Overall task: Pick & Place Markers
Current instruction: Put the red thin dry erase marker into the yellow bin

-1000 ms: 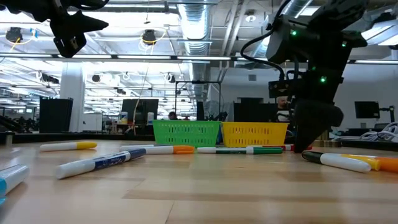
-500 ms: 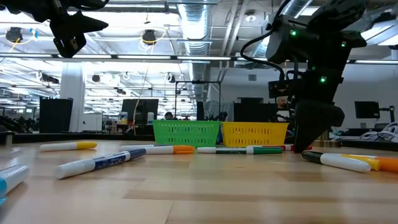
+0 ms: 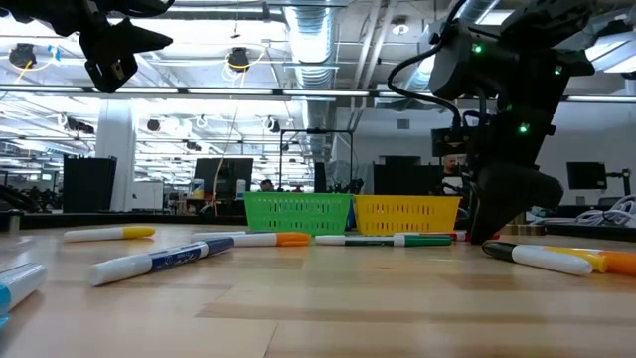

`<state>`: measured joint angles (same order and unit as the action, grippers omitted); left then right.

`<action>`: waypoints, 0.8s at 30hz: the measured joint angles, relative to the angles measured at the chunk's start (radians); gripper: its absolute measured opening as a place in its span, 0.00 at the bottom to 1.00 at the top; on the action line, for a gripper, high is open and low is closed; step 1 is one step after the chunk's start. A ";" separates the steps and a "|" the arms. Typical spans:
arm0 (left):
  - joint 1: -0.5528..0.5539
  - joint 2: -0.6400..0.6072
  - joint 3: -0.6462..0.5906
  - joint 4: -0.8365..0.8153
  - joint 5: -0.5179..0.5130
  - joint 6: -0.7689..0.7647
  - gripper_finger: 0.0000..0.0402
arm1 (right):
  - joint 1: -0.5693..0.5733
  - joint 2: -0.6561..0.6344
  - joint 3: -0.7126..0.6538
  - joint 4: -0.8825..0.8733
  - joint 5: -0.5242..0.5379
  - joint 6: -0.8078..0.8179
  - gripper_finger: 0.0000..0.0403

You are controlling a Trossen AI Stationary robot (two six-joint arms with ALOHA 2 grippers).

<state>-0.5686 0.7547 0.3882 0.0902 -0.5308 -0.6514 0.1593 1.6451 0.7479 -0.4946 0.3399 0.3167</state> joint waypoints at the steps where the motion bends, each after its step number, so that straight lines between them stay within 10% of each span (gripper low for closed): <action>1: 0.000 0.000 0.000 0.000 0.000 0.000 0.38 | 0.000 0.000 0.000 0.002 -0.001 -0.009 0.32; 24: 0.000 0.000 -0.008 0.000 0.000 -0.009 0.38 | -0.008 0.000 -0.001 0.016 0.083 -0.012 0.37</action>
<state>-0.5686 0.7544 0.3805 0.0898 -0.5303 -0.6601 0.1513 1.6455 0.7467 -0.4786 0.4227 0.3047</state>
